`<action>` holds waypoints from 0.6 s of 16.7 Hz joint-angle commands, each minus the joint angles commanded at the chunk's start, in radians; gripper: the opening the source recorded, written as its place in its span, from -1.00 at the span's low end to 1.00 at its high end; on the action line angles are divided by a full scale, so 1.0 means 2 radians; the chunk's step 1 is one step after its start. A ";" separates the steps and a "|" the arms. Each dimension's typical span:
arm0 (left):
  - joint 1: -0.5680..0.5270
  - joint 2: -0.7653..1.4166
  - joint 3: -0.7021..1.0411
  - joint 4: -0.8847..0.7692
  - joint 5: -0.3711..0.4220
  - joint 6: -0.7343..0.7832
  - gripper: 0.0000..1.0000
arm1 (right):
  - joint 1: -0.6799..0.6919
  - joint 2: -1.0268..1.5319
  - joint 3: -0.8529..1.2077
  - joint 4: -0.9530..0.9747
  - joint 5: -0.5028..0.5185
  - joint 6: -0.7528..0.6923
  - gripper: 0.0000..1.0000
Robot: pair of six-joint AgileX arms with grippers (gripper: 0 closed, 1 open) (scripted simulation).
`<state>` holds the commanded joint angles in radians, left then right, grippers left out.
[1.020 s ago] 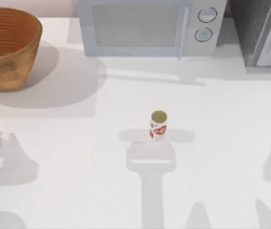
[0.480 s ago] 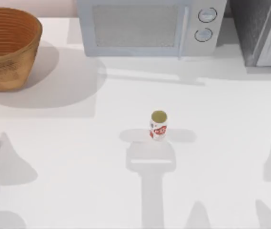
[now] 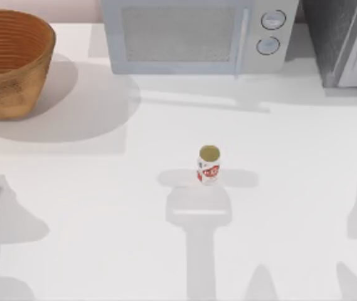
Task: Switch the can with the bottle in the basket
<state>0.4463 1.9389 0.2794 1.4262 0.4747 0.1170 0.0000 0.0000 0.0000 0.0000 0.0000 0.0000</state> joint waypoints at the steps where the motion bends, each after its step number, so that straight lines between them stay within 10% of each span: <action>1: 0.000 0.000 0.000 0.000 0.000 0.000 -1.00 | 0.000 0.000 0.000 0.000 0.000 0.000 1.00; 10: 0.008 -0.015 0.015 -0.012 -0.003 0.000 -1.00 | 0.000 0.000 0.000 0.000 0.000 0.000 1.00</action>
<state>0.4626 1.9090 0.3092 1.4021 0.4678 0.1174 0.0000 0.0000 0.0000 0.0000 0.0000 0.0000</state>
